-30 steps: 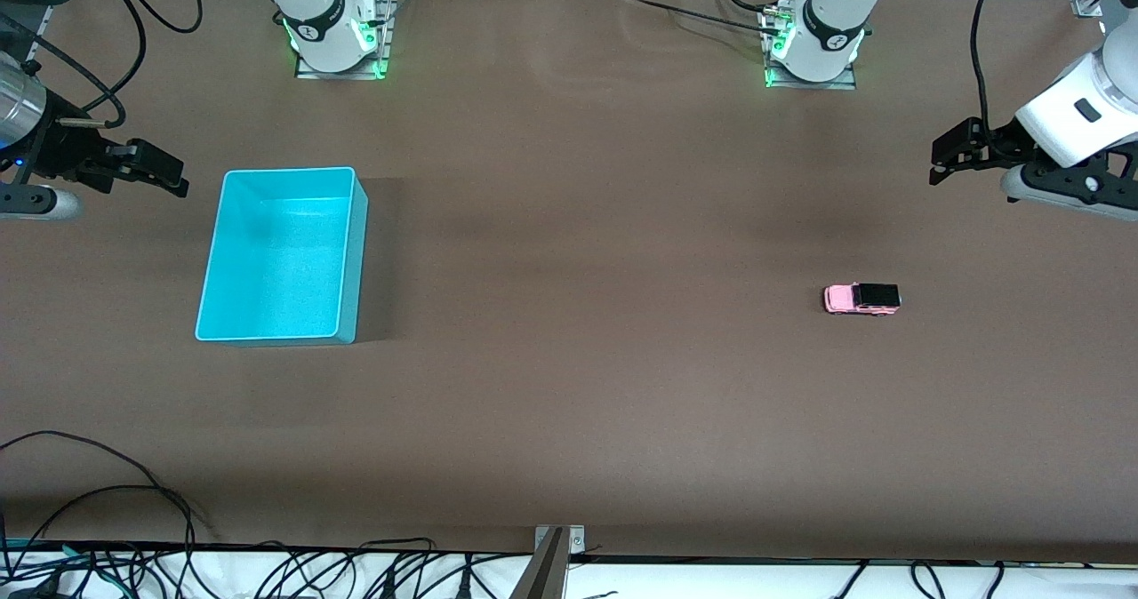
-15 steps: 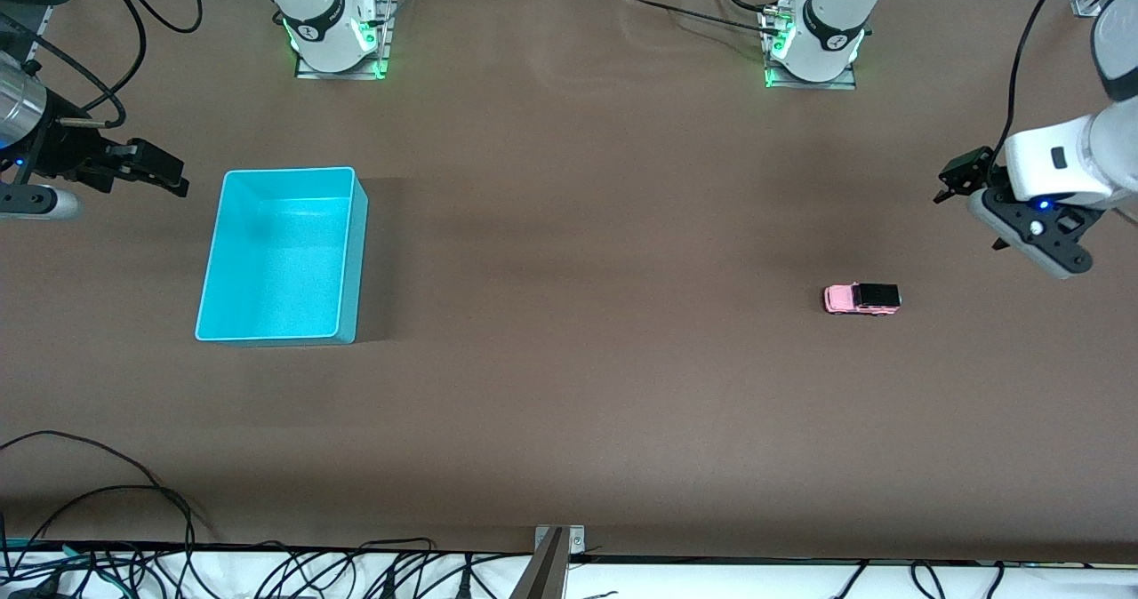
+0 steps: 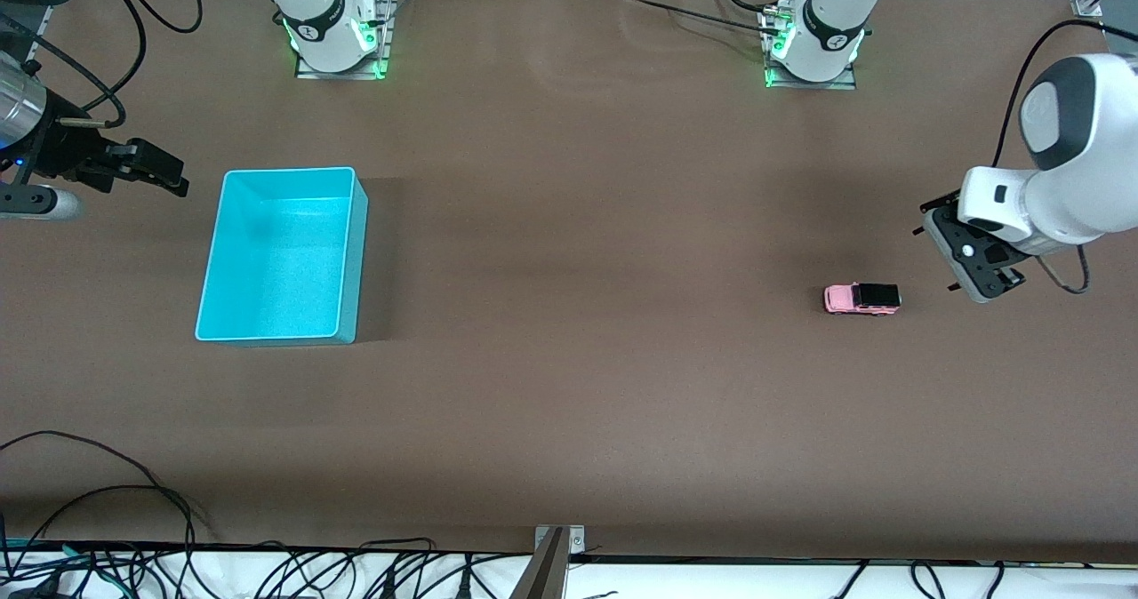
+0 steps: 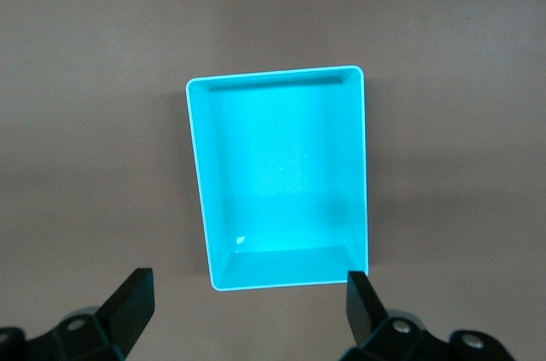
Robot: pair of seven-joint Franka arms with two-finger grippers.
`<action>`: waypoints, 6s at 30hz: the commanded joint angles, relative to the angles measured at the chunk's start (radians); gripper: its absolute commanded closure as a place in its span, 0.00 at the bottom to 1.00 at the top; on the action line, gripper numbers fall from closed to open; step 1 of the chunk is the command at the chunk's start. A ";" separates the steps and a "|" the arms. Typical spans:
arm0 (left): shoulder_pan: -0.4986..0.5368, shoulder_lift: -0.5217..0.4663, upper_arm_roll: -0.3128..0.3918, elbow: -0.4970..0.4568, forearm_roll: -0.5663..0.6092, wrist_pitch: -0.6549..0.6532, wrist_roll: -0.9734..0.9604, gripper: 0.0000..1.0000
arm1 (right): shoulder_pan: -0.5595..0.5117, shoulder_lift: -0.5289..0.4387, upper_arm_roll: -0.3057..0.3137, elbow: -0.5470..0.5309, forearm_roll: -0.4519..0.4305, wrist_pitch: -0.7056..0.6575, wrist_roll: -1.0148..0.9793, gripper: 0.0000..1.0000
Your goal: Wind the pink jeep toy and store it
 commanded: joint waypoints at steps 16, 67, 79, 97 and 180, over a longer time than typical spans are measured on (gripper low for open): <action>0.004 0.147 0.032 -0.228 0.021 0.494 0.306 0.00 | -0.004 -0.004 0.001 0.014 -0.008 -0.018 -0.017 0.00; -0.005 0.244 0.032 -0.360 0.019 0.790 0.453 0.79 | -0.004 -0.004 0.001 0.014 -0.006 -0.018 -0.018 0.00; -0.008 0.244 0.032 -0.359 0.019 0.790 0.455 0.94 | -0.004 -0.004 0.001 0.014 -0.006 -0.018 -0.018 0.00; 0.014 0.313 0.027 -0.325 0.021 0.781 0.469 0.98 | -0.004 -0.003 0.001 0.014 -0.005 -0.018 -0.018 0.00; 0.479 0.473 0.027 -0.109 0.021 0.760 0.970 0.98 | -0.004 -0.004 0.001 0.014 -0.005 -0.018 -0.018 0.00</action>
